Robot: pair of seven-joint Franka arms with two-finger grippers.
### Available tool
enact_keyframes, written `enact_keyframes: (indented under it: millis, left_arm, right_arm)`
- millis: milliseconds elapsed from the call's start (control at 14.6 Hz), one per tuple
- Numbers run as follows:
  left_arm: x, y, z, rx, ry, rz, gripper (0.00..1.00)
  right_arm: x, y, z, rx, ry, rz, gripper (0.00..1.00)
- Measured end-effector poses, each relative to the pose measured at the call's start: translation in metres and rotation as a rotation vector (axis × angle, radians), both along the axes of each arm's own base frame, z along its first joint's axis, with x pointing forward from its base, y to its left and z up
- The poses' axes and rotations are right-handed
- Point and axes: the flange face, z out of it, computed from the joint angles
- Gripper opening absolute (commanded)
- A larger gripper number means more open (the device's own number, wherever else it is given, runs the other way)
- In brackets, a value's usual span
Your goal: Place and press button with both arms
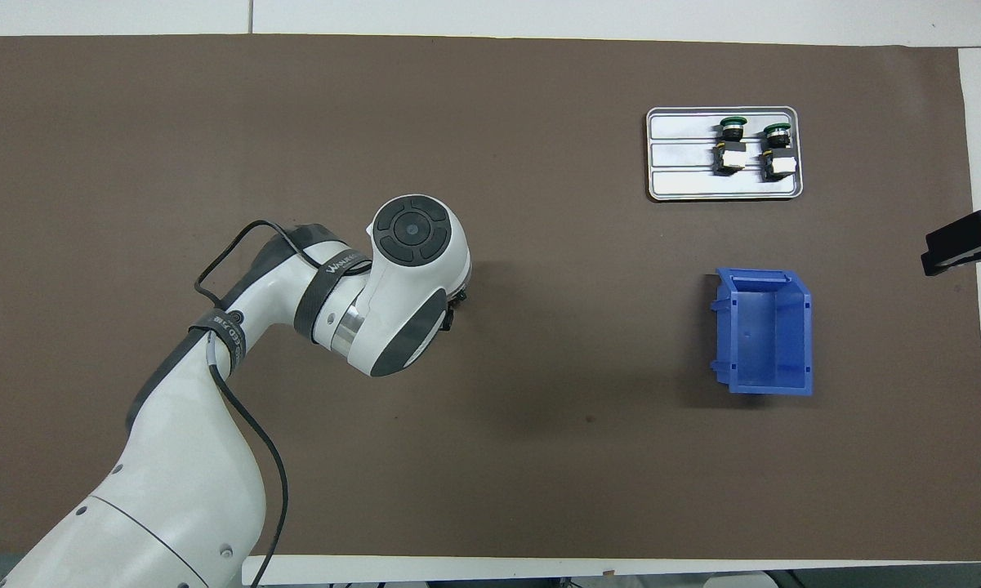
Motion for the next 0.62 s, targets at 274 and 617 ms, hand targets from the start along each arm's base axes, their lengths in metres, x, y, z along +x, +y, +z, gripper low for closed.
enact_keyframes:
  millis: [274, 617]
  left_arm:
    - [0.022, 0.025, 0.027, -0.025, -0.034, 0.038, 0.14]
    - [0.022, 0.055, 0.045, -0.101, -0.008, 0.021, 0.1]
  right_arm:
    - [0.0, 0.0, 0.0, 0.0, 0.0, 0.0, 0.99]
    - [0.0, 0.0, 0.0, 0.0, 0.0, 0.0, 0.99]
